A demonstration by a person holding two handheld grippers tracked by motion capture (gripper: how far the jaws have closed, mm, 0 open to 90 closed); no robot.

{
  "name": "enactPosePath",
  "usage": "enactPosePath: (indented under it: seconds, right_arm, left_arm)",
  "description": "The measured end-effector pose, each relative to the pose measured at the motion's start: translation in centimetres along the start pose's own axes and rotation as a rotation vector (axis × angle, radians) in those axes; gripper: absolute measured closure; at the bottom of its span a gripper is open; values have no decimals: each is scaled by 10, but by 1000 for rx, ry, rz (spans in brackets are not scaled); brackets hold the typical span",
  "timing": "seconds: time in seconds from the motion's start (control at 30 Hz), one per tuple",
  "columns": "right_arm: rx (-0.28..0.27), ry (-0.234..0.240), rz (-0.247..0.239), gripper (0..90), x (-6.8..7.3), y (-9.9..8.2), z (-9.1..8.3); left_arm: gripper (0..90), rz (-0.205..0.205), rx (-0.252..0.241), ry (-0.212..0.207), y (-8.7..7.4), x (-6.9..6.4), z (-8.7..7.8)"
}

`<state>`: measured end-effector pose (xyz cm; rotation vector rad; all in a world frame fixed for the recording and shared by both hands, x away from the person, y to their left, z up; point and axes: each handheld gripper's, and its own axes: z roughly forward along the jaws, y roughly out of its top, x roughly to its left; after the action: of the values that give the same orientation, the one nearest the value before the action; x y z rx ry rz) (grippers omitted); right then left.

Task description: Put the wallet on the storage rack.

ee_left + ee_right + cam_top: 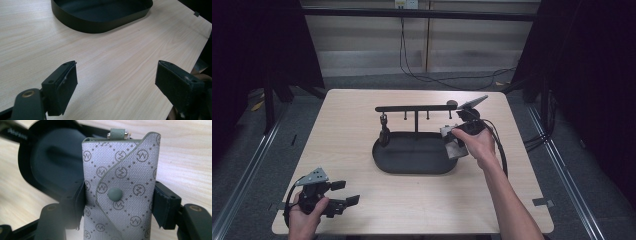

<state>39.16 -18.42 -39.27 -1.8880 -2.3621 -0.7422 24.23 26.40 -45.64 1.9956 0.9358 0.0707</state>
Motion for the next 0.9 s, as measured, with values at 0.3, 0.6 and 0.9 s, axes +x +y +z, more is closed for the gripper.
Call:
enactPosePath:
  seconds: [0.3,0.6,0.9]
  right_arm:
    - [-7,31,59,349,-9,-2,15]
    - [-1,48,79,348,-10,-5,31]
    - [-13,55,107,348,-14,-8,44]
  left_arm:
    - [177,0,2,-2,0,0,0]
    - [177,1,3,-3,0,0,0]
    - [177,0,1,4,0,0,0]
